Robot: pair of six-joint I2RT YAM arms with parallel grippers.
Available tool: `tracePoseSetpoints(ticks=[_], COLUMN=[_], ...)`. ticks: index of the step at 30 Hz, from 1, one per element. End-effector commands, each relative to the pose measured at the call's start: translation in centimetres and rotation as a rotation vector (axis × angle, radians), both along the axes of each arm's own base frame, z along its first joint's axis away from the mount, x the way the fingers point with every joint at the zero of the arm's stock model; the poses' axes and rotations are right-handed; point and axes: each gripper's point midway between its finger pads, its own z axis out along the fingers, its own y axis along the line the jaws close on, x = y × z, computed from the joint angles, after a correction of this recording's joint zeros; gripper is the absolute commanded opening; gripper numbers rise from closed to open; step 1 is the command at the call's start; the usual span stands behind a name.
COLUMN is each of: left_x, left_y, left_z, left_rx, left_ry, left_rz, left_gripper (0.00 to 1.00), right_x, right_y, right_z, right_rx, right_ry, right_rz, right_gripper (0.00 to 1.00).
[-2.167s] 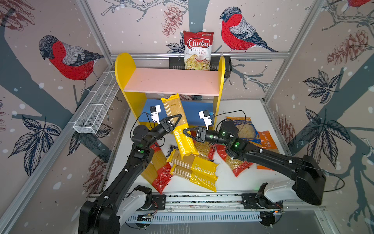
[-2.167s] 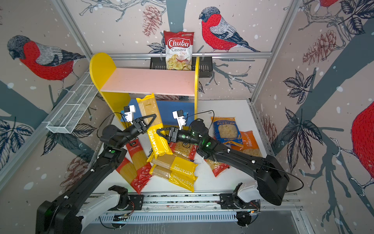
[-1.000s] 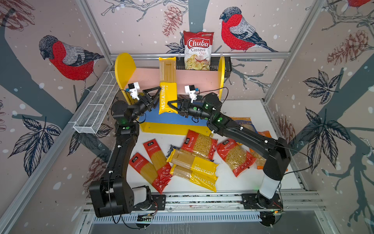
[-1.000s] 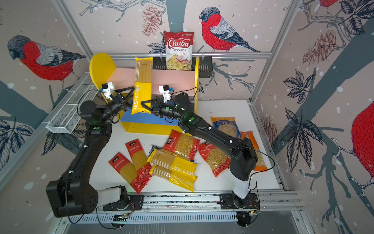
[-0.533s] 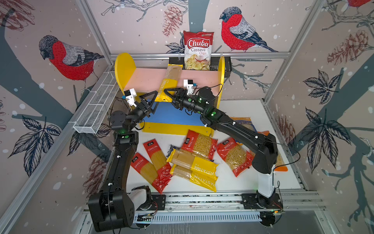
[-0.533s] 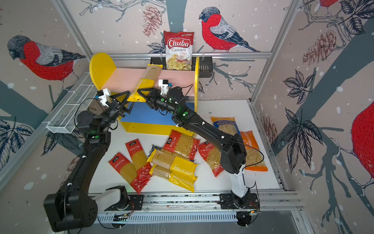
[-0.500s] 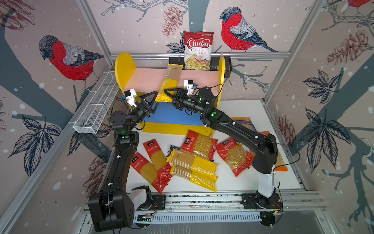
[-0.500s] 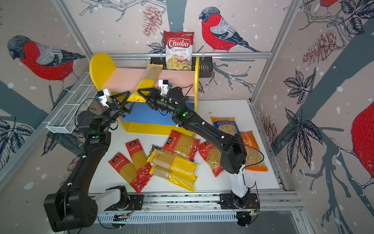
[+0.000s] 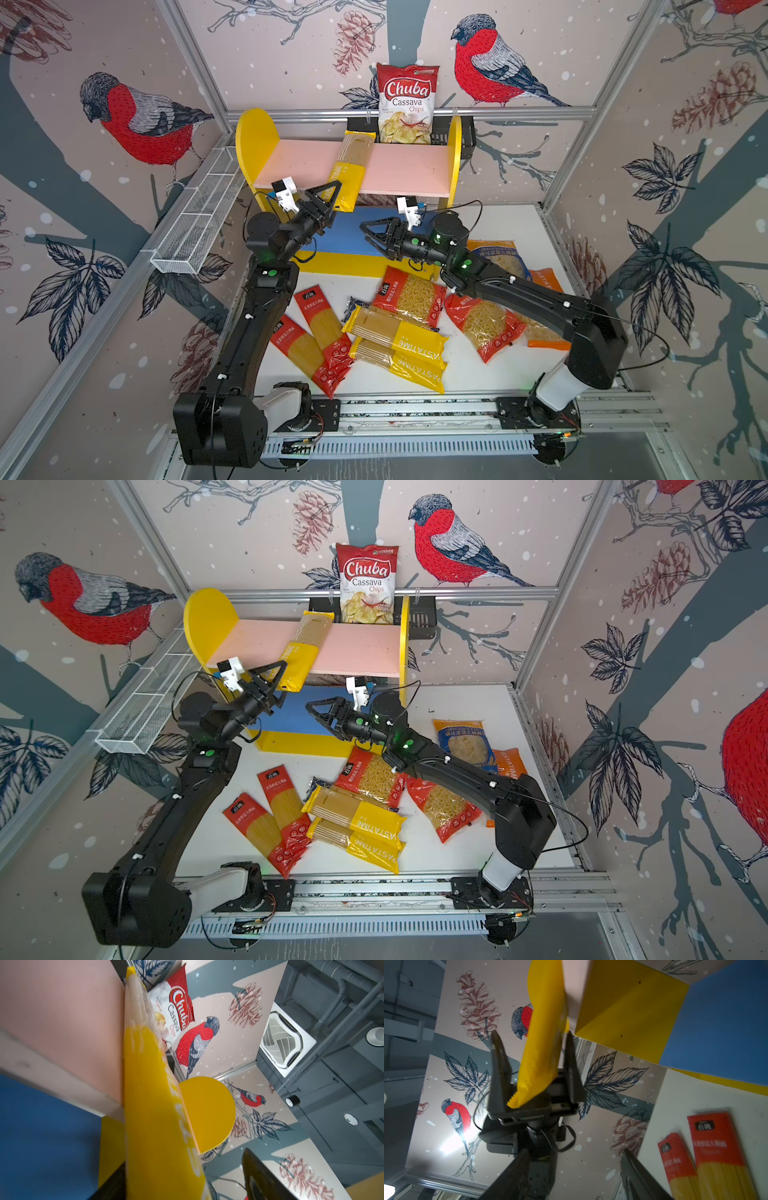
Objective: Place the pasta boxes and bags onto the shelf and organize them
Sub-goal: 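Release the right gripper while the left gripper holds the pack on the pink shelf, then slide the spaghetti pack with the left gripper to the shelf's far end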
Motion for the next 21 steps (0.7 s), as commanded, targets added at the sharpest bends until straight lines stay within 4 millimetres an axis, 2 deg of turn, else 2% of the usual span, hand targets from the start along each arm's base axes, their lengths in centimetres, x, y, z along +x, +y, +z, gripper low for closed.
tracePoseSetpoints(ticks=[1,5,11,16,21], left_x=[1.1,1.8,2.2,2.2,2.5], left_y=[1.0,0.9,0.7,2.4,5.6], left_z=[-1.0,-2.2,-1.2,0.1,1.4], left_rx=[0.06,0.026,0.039,0.098,0.16], left_ry=[0.039,0.084,0.077,0.065,0.031], left_rz=[0.119,0.136,0.165,0.217,0.145], left_gripper=[0.63,0.46,0.21,0.12,0.06], right_x=[-0.1,-0.1,0.0,-0.2,-0.5], right_y=[-1.5,-3.1,-3.5,-3.6,-3.8], right_z=[-1.0,-2.9,-3.3,-3.7,-4.4], right_rx=[-0.03,-0.054,-0.067,-0.073,-0.083], right_ry=[-0.038,-0.004,-0.013,-0.012,-0.008], right_rz=[-0.048,-0.084,-0.088,-0.081,-0.076], right_gripper=[0.69,0.69,0.69,0.69,0.69])
